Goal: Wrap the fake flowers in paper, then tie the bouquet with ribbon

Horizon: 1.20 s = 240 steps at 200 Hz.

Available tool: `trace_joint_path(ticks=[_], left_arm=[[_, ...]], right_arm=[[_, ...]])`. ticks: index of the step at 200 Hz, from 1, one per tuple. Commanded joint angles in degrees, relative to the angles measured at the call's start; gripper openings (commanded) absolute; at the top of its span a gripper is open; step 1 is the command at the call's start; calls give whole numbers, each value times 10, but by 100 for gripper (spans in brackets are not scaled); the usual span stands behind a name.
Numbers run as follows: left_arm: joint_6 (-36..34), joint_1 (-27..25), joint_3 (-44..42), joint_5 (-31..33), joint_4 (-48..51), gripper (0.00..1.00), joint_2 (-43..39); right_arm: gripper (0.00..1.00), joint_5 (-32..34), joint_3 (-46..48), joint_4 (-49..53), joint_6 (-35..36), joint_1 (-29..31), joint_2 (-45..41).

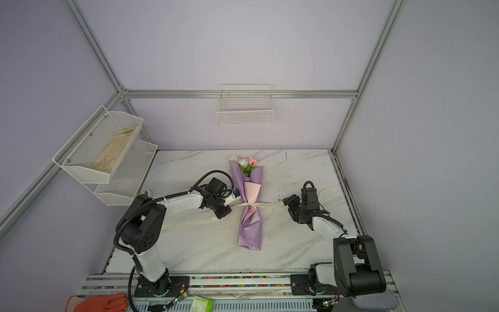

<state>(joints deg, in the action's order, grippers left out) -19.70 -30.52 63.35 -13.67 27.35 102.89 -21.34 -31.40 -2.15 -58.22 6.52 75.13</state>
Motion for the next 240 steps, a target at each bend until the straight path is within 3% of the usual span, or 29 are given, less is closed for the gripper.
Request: trace_joint_path(ticks=[1,49,90,126,171,223,240], left_arm=[[44,-3,19,-57,-42,0,-70],[153,-3,-15,-115,-129,0,-146],[190,-4,-17,-141,-135,3,-141],[202,-7,-17,-153,-137,3,-140],[209,-9,-24,-155,-141,4,-140],[210,-13,-22,-159,-144,5,-138],[210,-16,-21,-159,-145,6,-137]], right_arm=[[65,-19,-24,-7,24,6,-9],[58,-76,-82,4,115,64,-37],[57,-84,-48,-156,-43,190,-56],[63,4,-61,-220,-146,278,-9],[65,65,-44,-334,-255,314,29],[66,51,-40,-438,-331,324,105],[58,45,-44,-446,-328,326,117]])
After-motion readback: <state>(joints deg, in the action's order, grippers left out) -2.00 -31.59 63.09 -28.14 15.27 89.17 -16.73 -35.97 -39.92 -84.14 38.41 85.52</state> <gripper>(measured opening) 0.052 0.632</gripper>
